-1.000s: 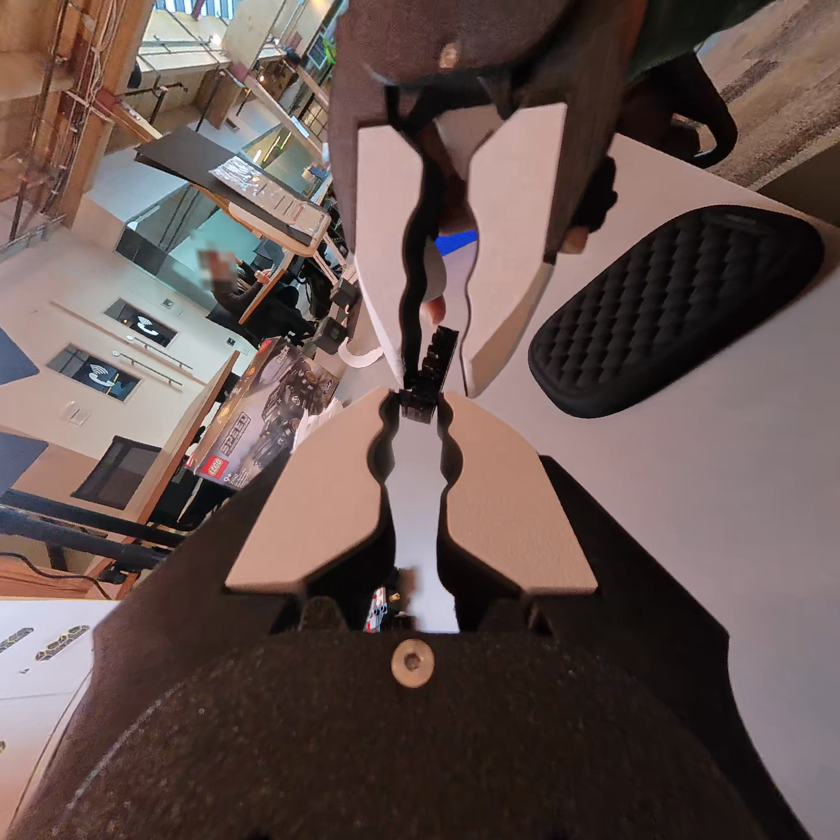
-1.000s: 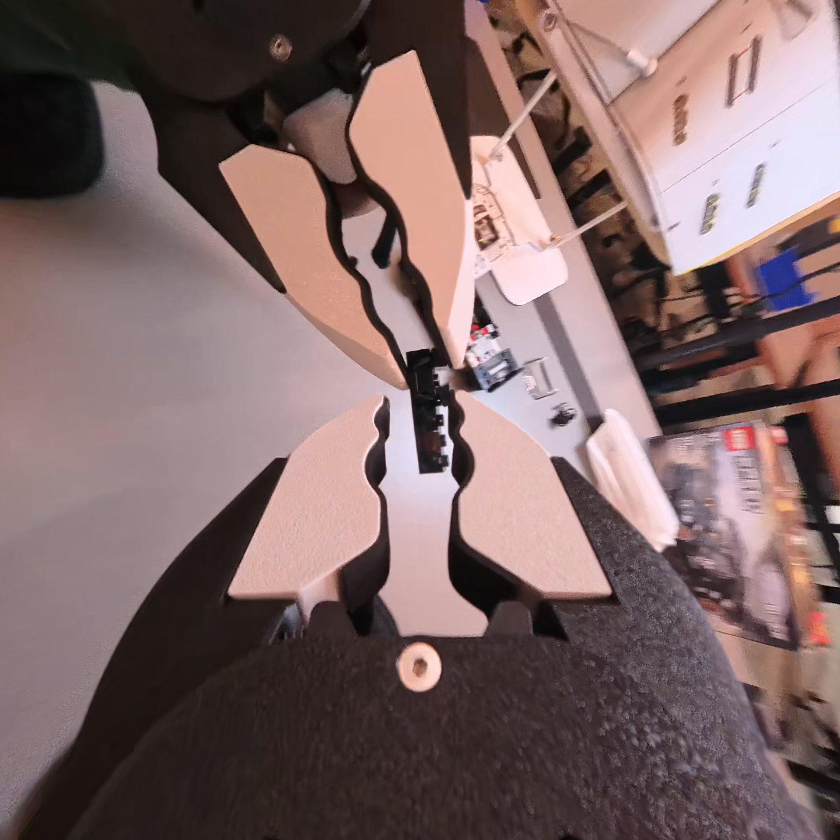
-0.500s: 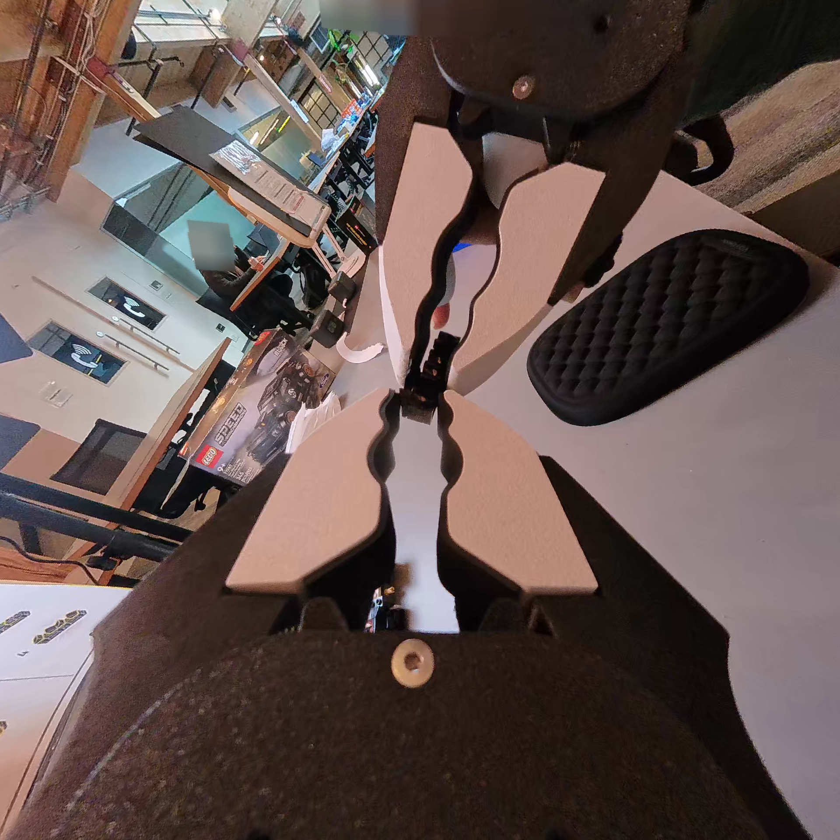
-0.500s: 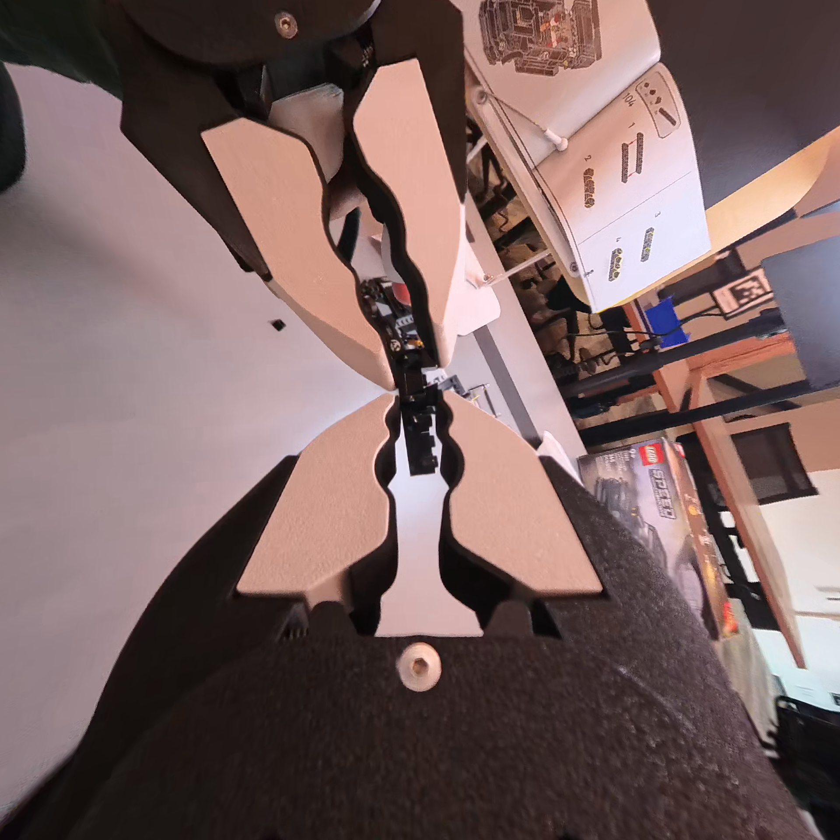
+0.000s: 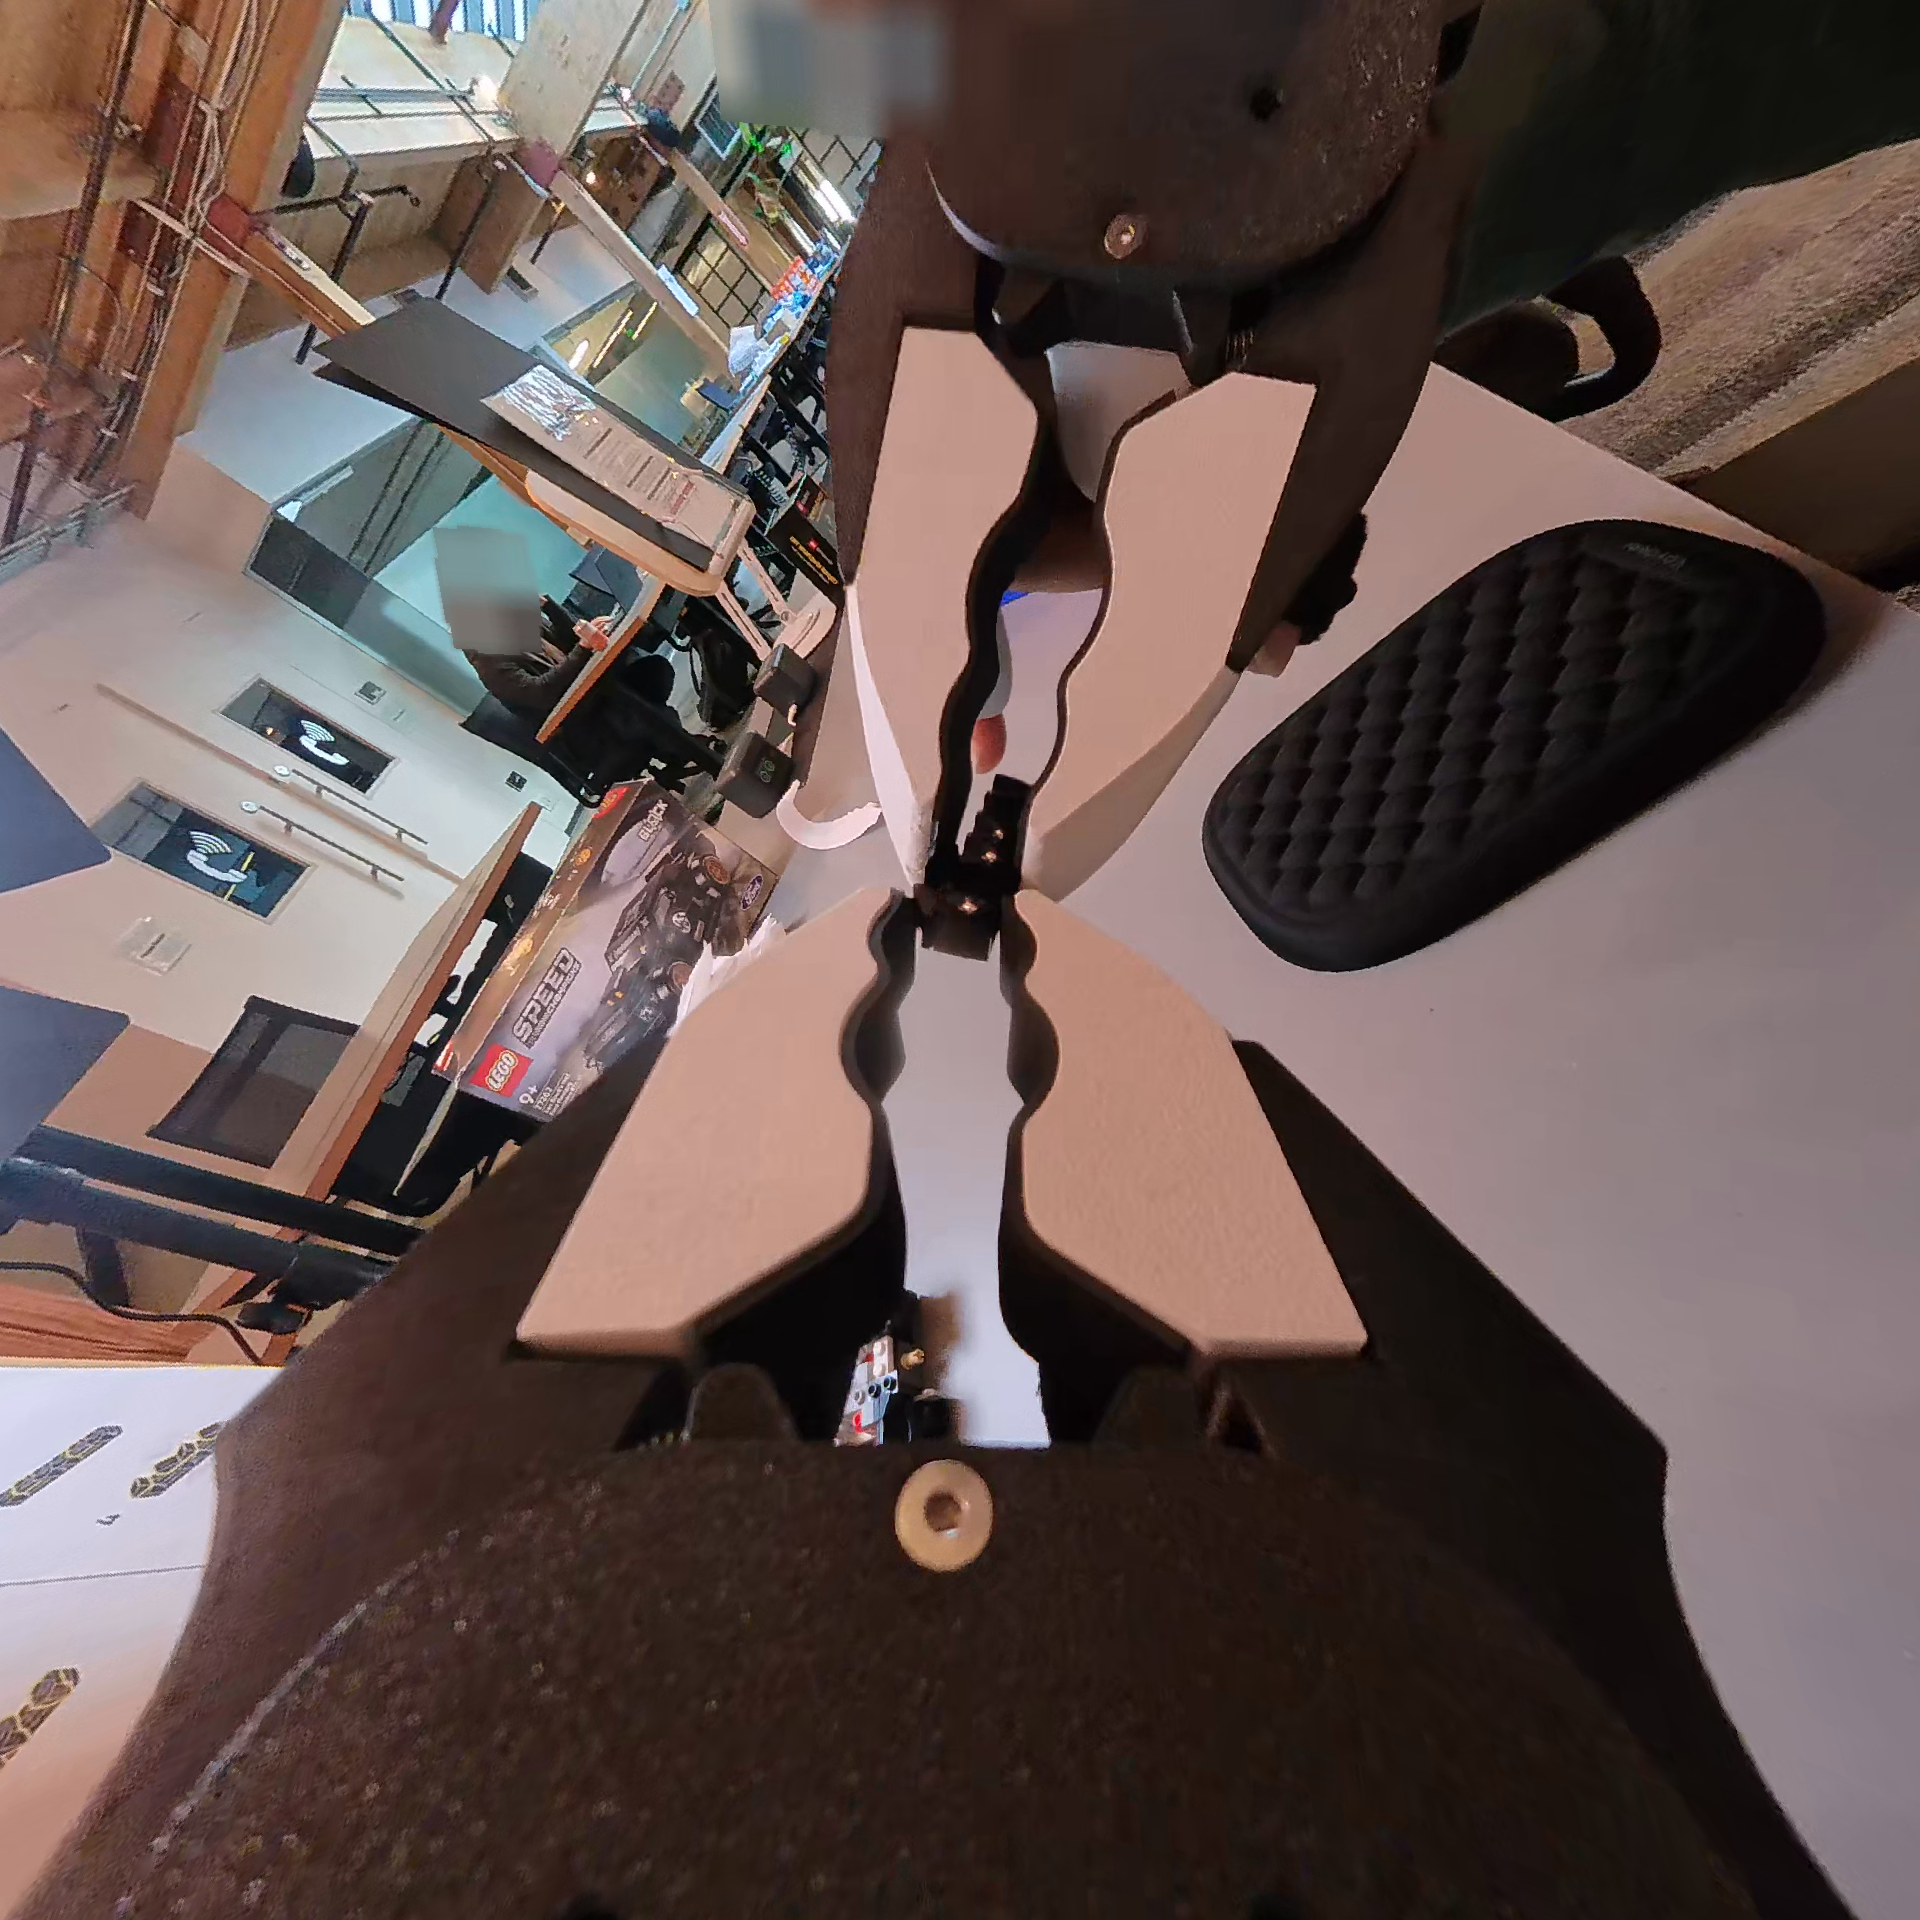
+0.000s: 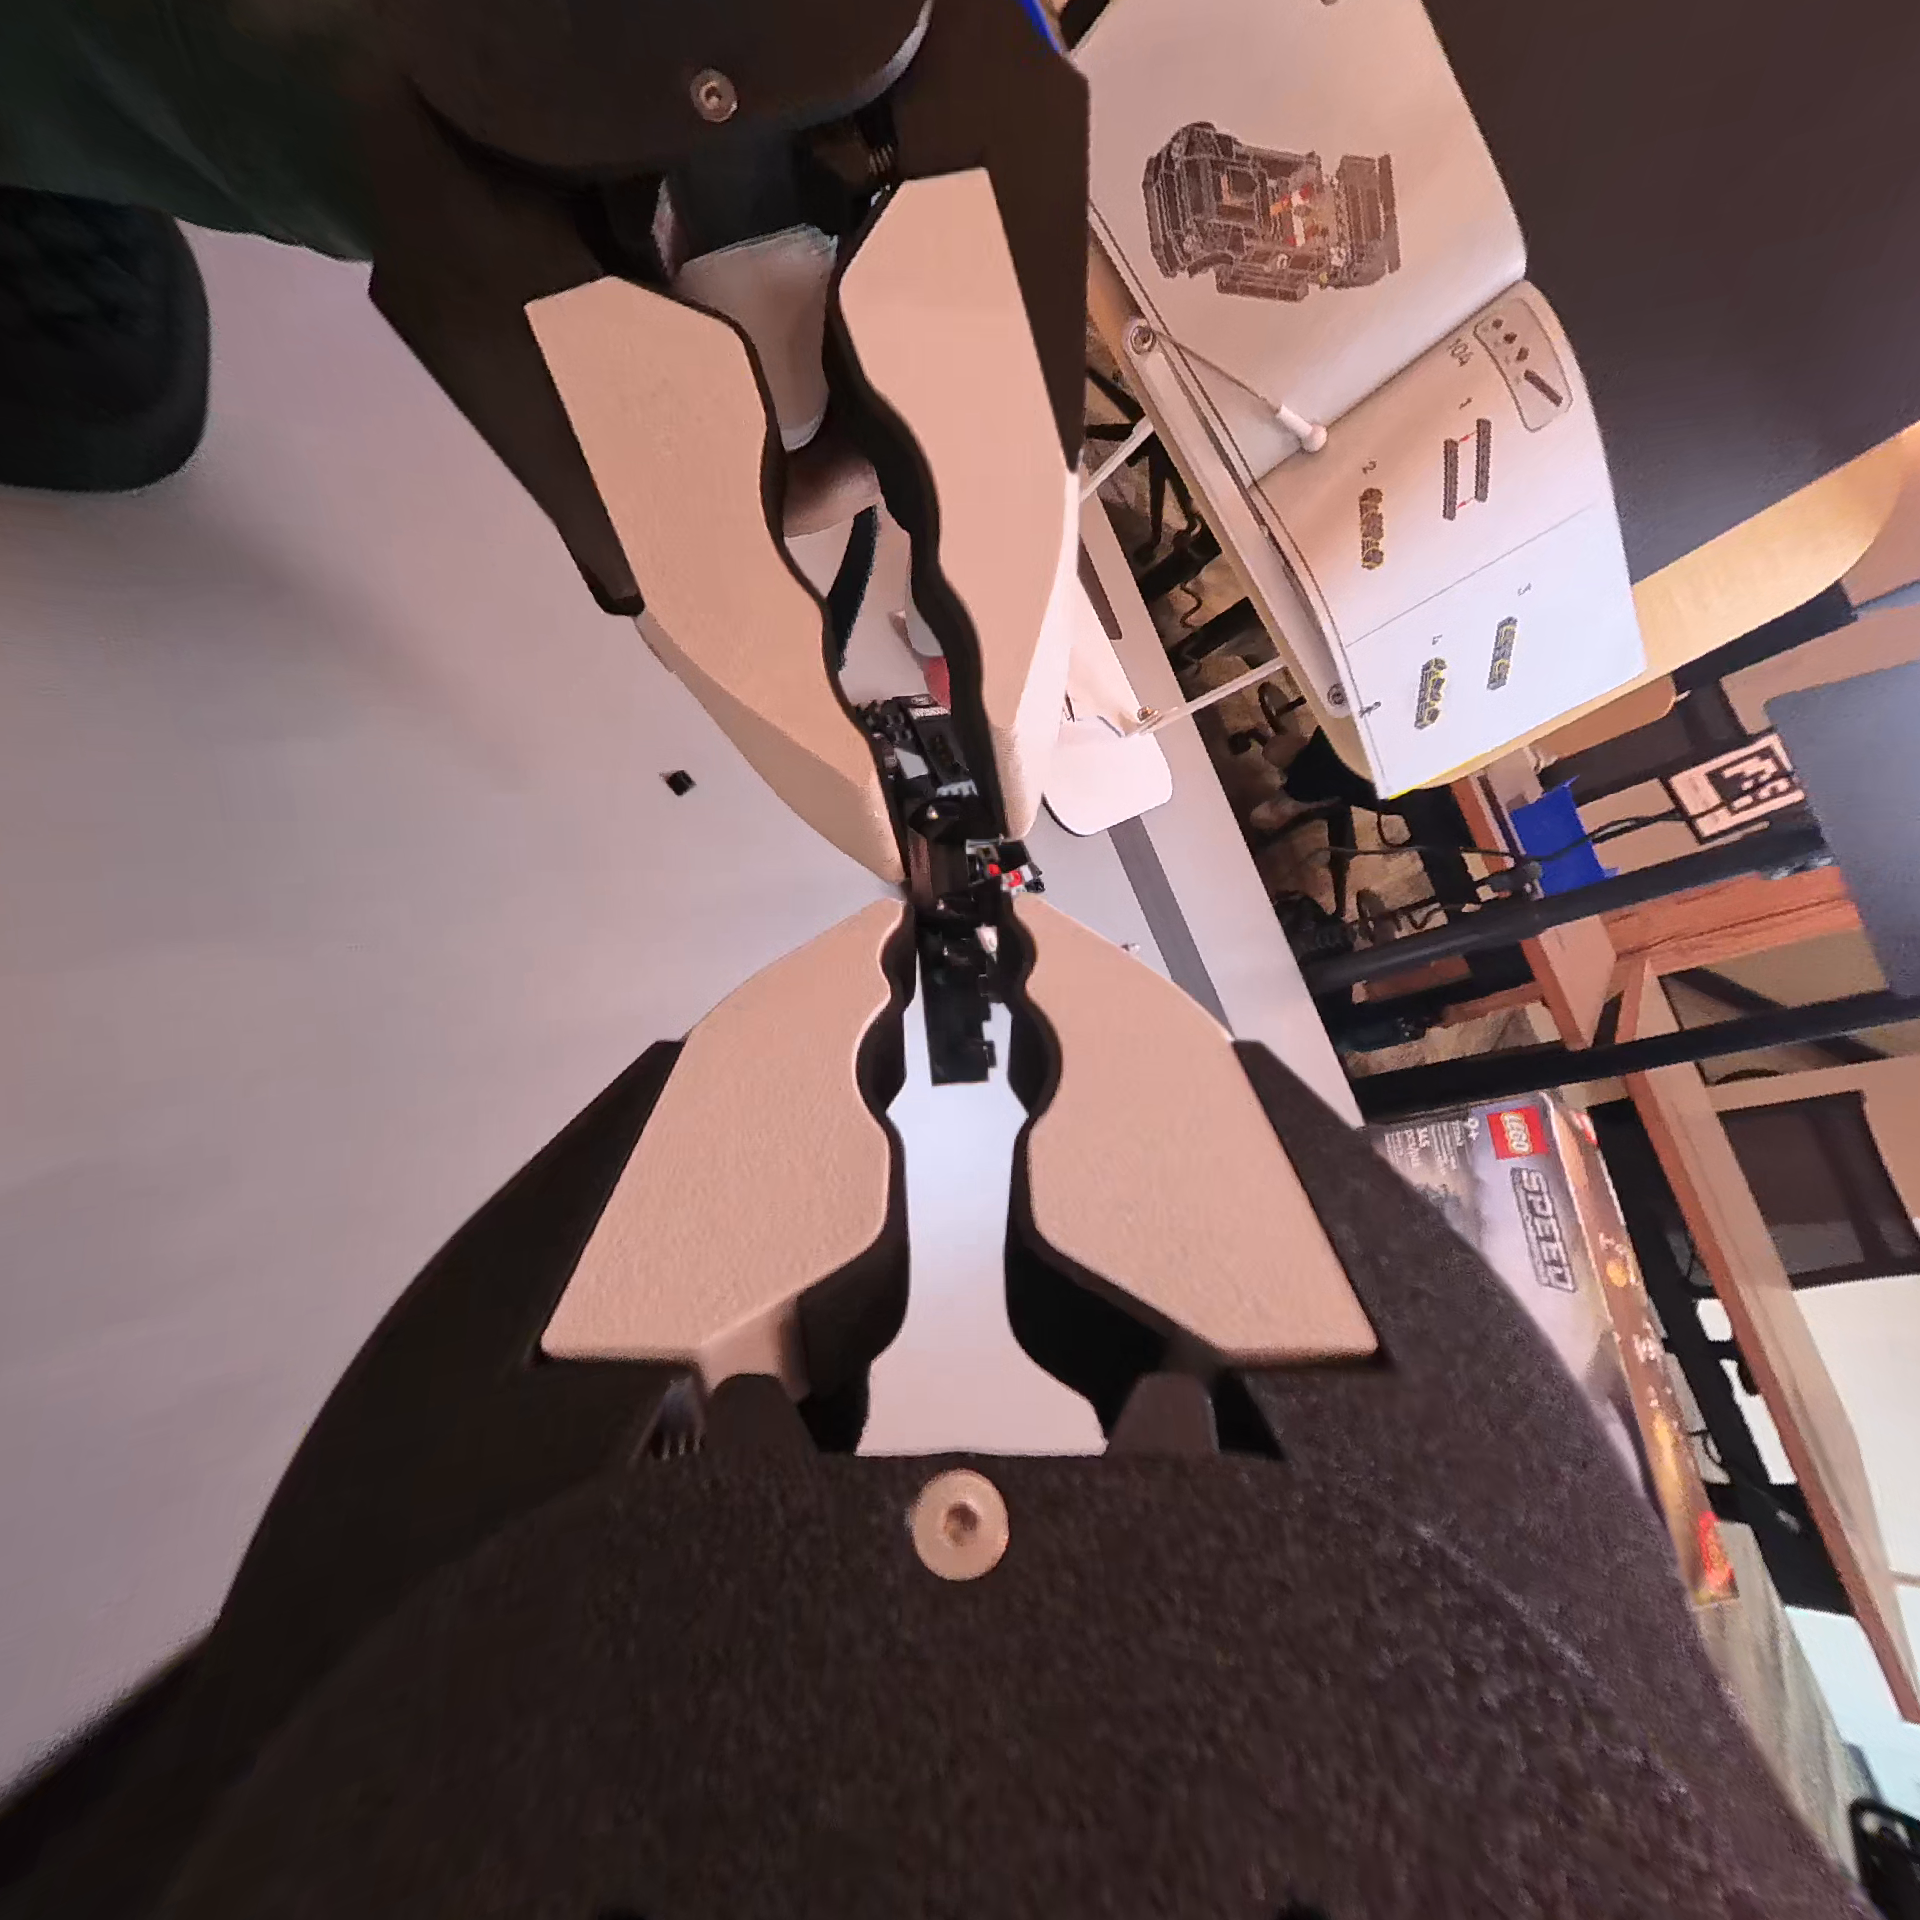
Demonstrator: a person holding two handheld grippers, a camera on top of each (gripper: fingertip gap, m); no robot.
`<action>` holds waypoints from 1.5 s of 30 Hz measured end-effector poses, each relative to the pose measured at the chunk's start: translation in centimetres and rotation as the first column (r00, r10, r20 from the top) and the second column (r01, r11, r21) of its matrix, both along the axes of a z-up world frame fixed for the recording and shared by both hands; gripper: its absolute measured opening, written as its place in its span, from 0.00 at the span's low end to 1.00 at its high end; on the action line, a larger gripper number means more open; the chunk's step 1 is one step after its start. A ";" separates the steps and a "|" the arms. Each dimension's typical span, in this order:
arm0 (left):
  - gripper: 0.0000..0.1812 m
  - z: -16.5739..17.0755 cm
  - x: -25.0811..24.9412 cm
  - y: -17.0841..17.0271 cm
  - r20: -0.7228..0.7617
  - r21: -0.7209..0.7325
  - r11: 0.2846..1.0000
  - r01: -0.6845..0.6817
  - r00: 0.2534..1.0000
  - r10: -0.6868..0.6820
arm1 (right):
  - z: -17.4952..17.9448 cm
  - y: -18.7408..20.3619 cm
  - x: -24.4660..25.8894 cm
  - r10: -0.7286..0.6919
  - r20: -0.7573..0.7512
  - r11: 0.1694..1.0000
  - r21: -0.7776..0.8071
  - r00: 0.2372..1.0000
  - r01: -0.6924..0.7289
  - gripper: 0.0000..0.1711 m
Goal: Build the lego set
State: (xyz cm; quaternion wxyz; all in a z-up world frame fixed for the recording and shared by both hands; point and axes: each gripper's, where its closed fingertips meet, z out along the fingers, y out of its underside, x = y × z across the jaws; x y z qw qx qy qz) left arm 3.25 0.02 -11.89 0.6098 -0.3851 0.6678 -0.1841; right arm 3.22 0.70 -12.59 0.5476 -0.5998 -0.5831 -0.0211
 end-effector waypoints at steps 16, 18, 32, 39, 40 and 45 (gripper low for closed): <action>0.09 0.4 -0.2 0.6 0.030 0.026 0.999 -0.018 0.999 0.017 | 0.4 0.5 -0.1 0.059 0.010 0.997 0.051 0.998 -0.060 0.08; 0.09 0.4 -0.3 0.7 0.033 0.019 1.000 -0.014 0.999 0.014 | 0.4 0.6 -0.2 0.063 -0.006 0.998 0.031 0.998 -0.063 0.08; 0.16 -3.1 -2.2 2.1 0.055 -0.538 0.843 -0.013 0.997 0.051 | -2.7 2.0 -1.8 0.124 0.056 0.963 0.233 0.991 -0.134 0.08; 0.07 -4.5 -1.9 2.8 0.103 -0.802 0.594 0.065 0.994 0.029 | -4.3 3.3 -2.4 0.141 0.097 0.947 0.277 0.985 -0.163 0.08; 0.07 -4.8 -2.0 3.0 0.098 -0.812 0.581 0.063 0.995 0.030 | -4.6 3.5 -2.4 0.146 0.089 0.950 0.264 0.985 -0.165 0.08; 0.07 -6.0 -2.3 4.4 0.077 -0.812 0.583 0.027 0.995 0.063 | -5.7 4.9 -2.8 0.131 0.084 0.942 0.300 0.988 -0.150 0.08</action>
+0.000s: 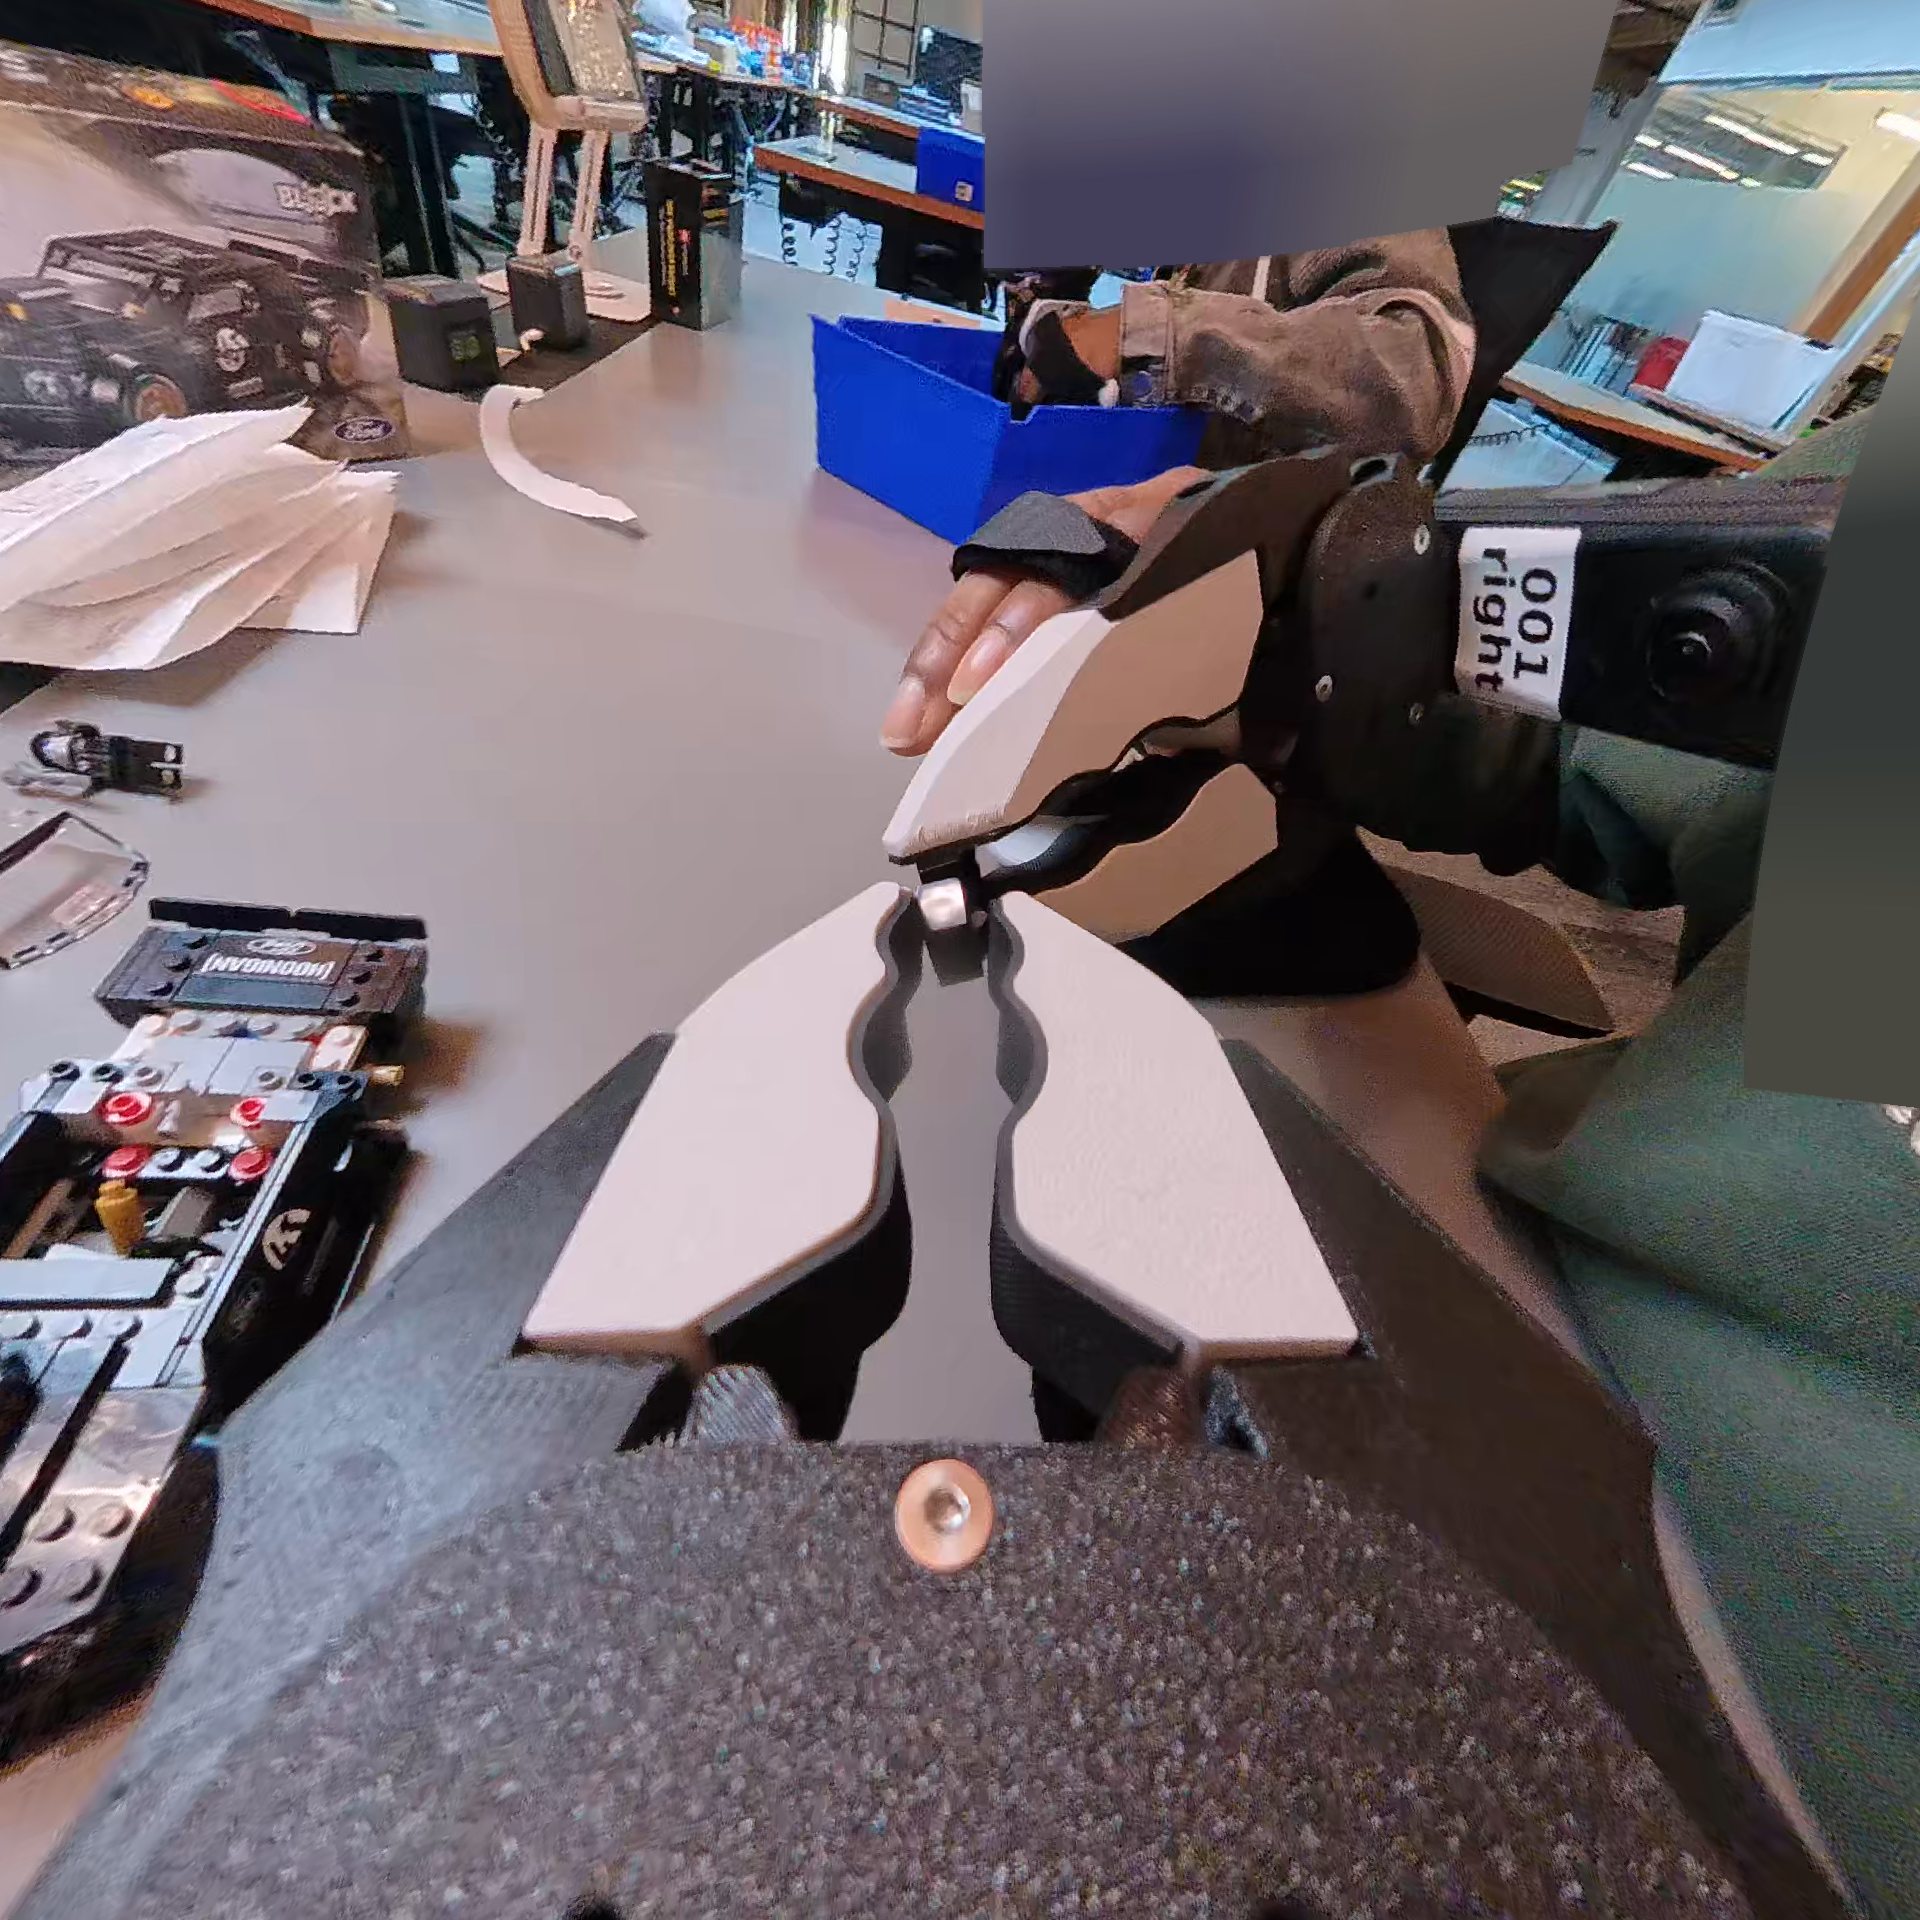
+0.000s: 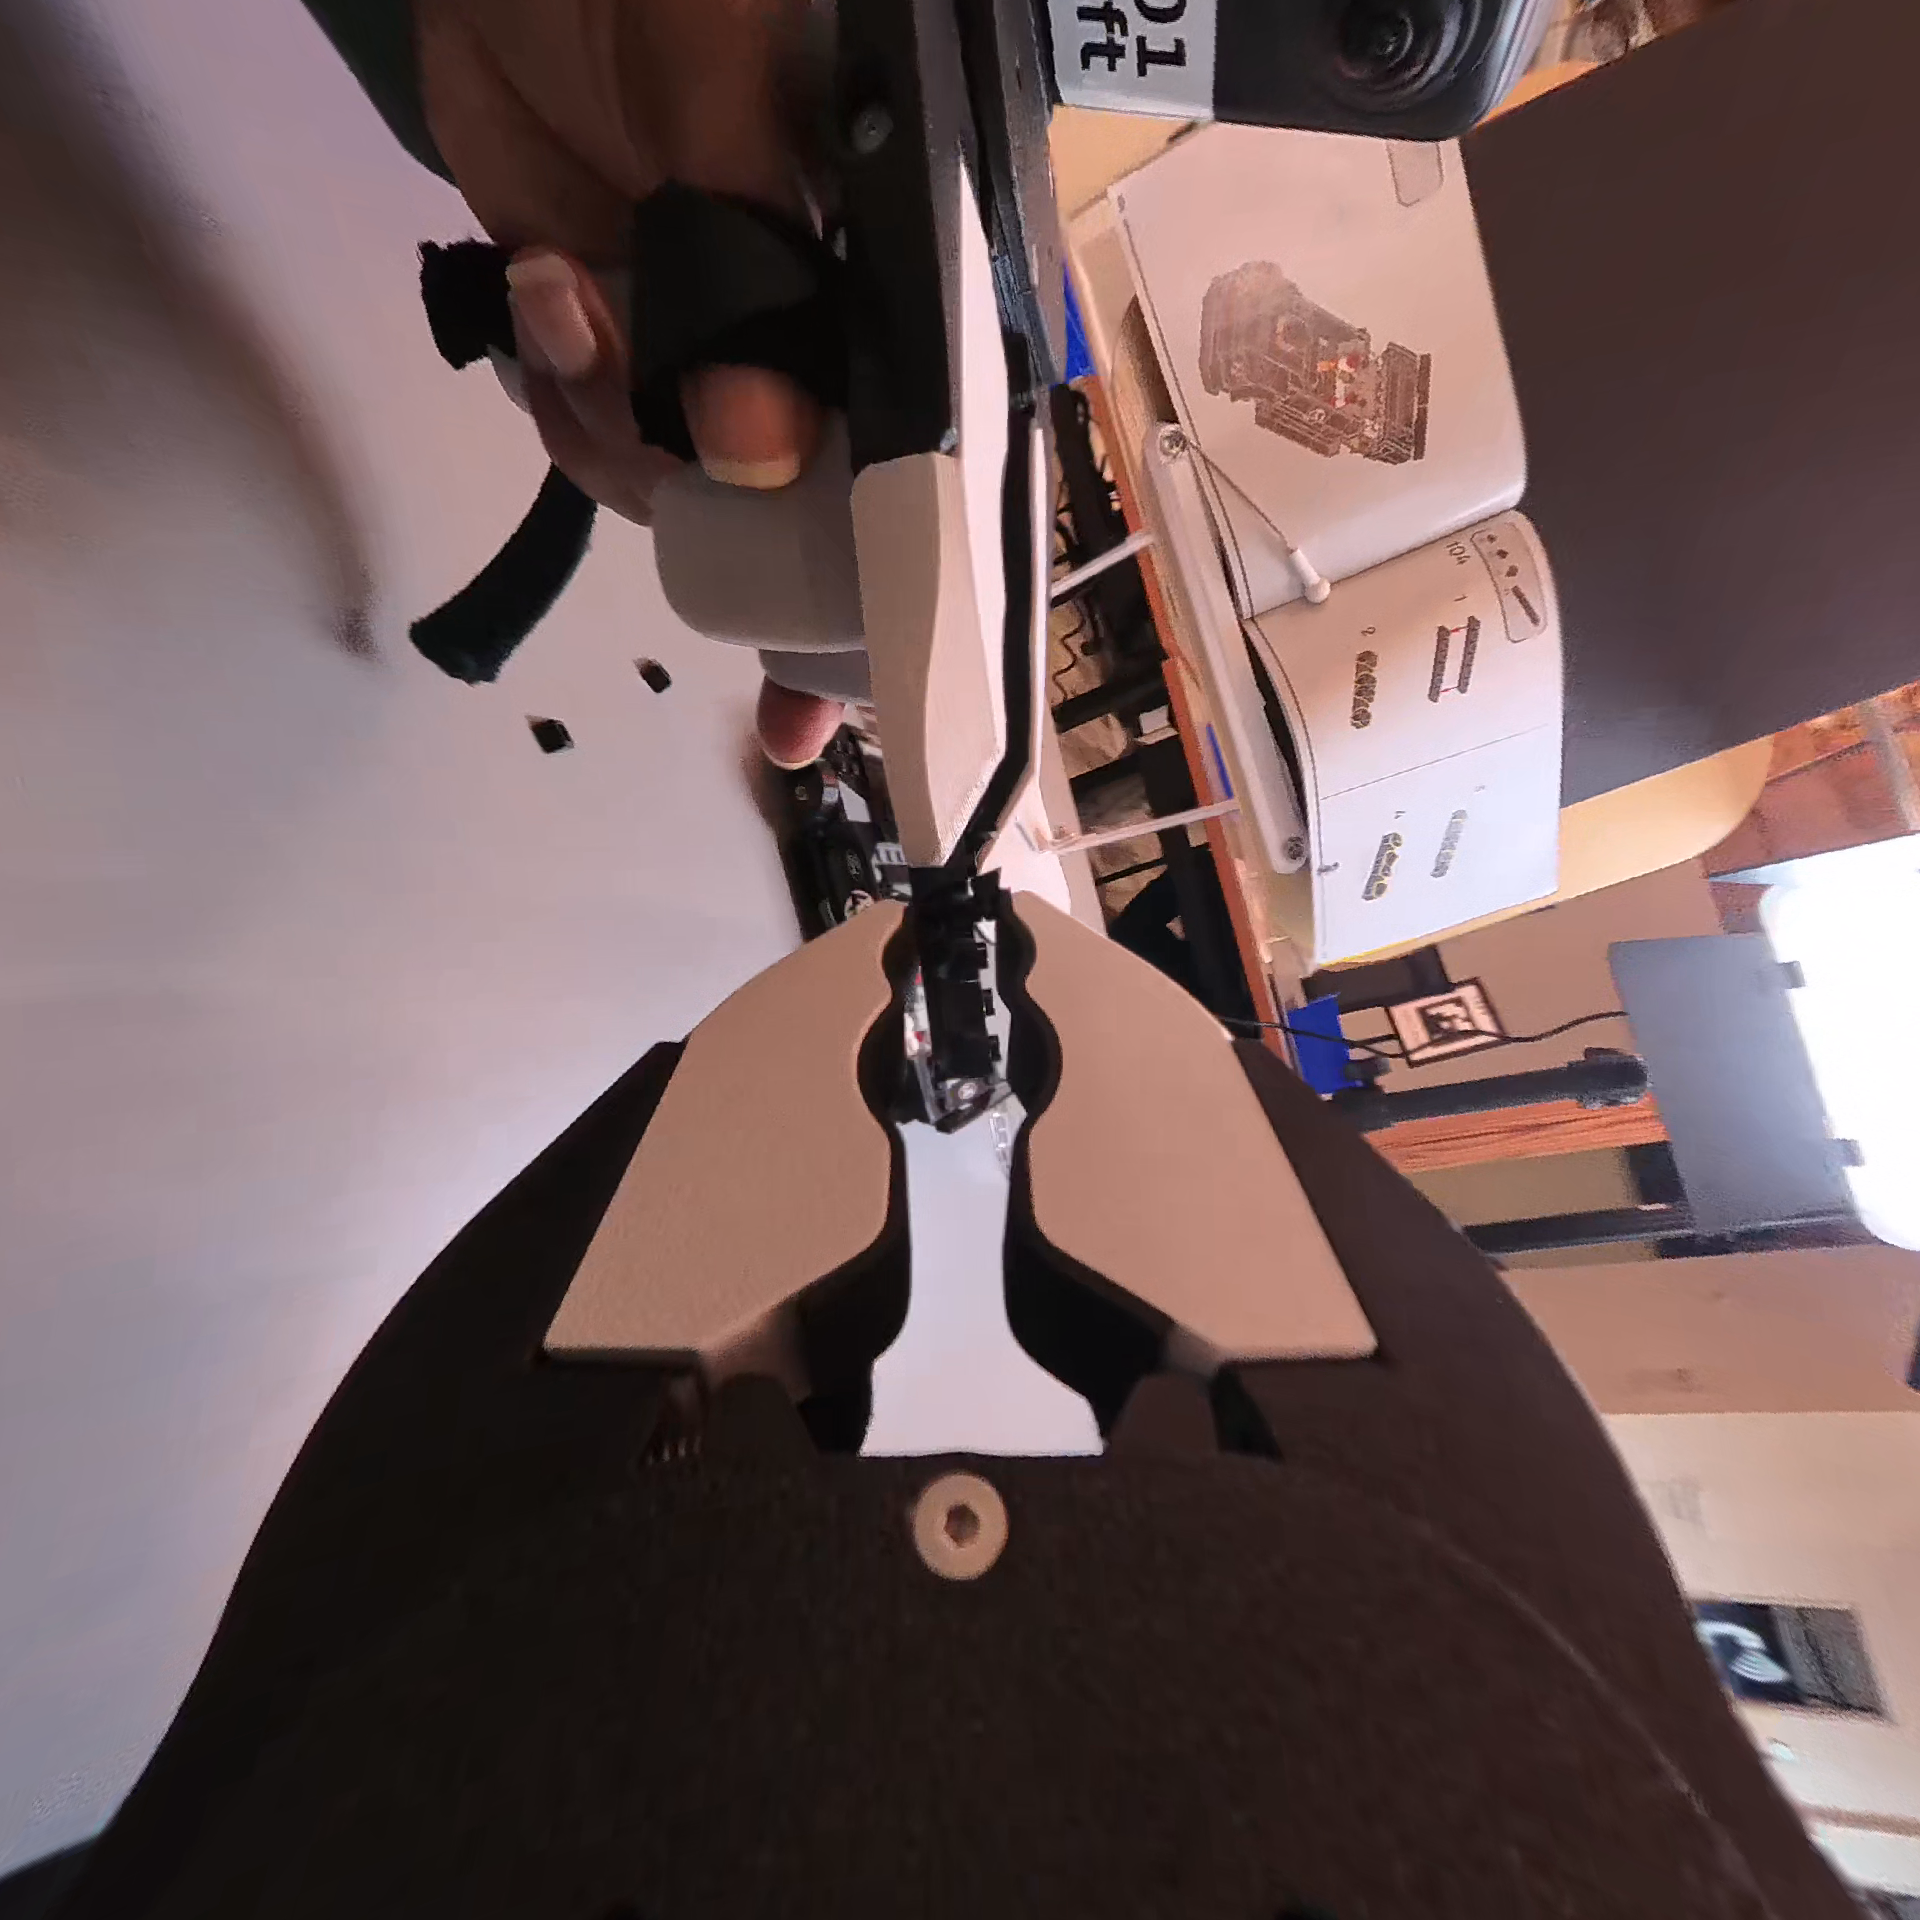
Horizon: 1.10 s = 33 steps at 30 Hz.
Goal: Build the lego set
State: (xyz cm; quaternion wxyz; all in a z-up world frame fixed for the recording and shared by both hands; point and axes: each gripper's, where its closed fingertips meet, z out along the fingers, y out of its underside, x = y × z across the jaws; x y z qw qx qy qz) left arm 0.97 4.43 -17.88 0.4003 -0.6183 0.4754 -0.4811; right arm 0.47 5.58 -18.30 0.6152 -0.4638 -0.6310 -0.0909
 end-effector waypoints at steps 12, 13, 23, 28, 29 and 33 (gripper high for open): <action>0.07 -0.2 0.0 1.0 -0.077 0.166 0.980 -0.107 0.990 0.121 | 0.0 0.9 -0.1 0.017 -0.126 0.994 0.109 0.992 -0.003 0.09; 0.07 -0.2 -0.1 1.0 -0.077 0.154 0.982 -0.107 0.990 0.120 | 0.0 0.9 -0.1 0.021 -0.140 0.996 0.087 0.990 -0.009 0.09; 0.07 -1.6 -0.1 1.2 -0.100 0.141 0.987 -0.082 0.990 0.097 | -1.6 1.1 0.0 0.039 -0.100 0.999 -0.031 0.994 -0.042 0.09; 0.07 -2.9 -0.1 1.5 -0.133 0.148 0.985 -0.086 0.985 0.106 | -3.2 1.4 0.5 0.034 -0.034 0.996 -0.075 0.999 -0.036 0.08; 0.07 -3.3 0.0 1.4 -0.144 0.143 0.987 -0.079 0.984 0.100 | -3.6 1.3 0.6 0.039 -0.022 0.994 -0.102 0.999 -0.041 0.08; 0.07 -5.5 0.4 1.0 -0.229 0.158 0.987 -0.040 0.971 0.076 | -5.9 0.9 0.8 0.059 0.046 0.978 -0.204 0.997 -0.049 0.09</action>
